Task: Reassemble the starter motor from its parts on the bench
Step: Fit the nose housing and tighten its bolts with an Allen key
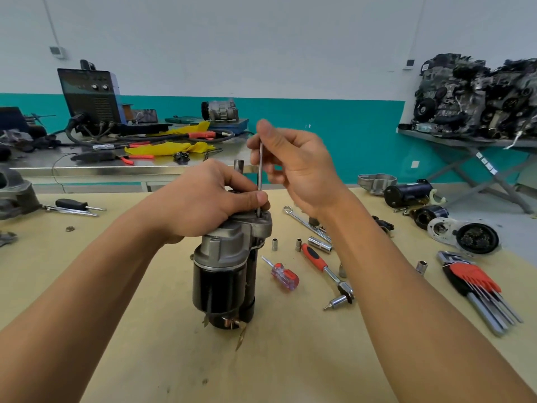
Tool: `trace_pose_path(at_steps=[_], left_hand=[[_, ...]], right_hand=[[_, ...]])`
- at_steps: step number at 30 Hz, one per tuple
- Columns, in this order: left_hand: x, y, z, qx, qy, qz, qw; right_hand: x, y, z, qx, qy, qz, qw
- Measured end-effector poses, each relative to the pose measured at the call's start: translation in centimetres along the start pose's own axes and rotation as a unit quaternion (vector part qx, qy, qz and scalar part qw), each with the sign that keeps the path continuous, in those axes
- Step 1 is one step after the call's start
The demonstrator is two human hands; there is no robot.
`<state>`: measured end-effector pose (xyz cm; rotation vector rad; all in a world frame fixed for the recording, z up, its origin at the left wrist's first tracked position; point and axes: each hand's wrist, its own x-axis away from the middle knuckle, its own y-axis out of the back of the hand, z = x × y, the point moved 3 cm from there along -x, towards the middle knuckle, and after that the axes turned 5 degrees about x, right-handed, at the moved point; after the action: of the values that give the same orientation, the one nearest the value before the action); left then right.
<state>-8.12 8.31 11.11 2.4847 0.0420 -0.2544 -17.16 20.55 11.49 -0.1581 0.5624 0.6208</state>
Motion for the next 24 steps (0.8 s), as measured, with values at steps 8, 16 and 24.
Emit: trace_pose_path(at_steps=[8,16,24], left_hand=[[-0.1,-0.2,0.1,0.015,-0.01,-0.005,1.0],[0.0,0.0,0.0,0.002,-0.015,0.003,1.0],[0.1,0.0,0.0,0.001,-0.013,0.009,1.0]], right_hand=[[0.3,-1.7,1.8,0.518,0.134,-0.311,0.785],[-0.8,-0.5,-0.7,-0.028,-0.094,0.045,0.994],[-0.5,-0.9,-1.9,-0.223,-0.042,-0.004,0.974]])
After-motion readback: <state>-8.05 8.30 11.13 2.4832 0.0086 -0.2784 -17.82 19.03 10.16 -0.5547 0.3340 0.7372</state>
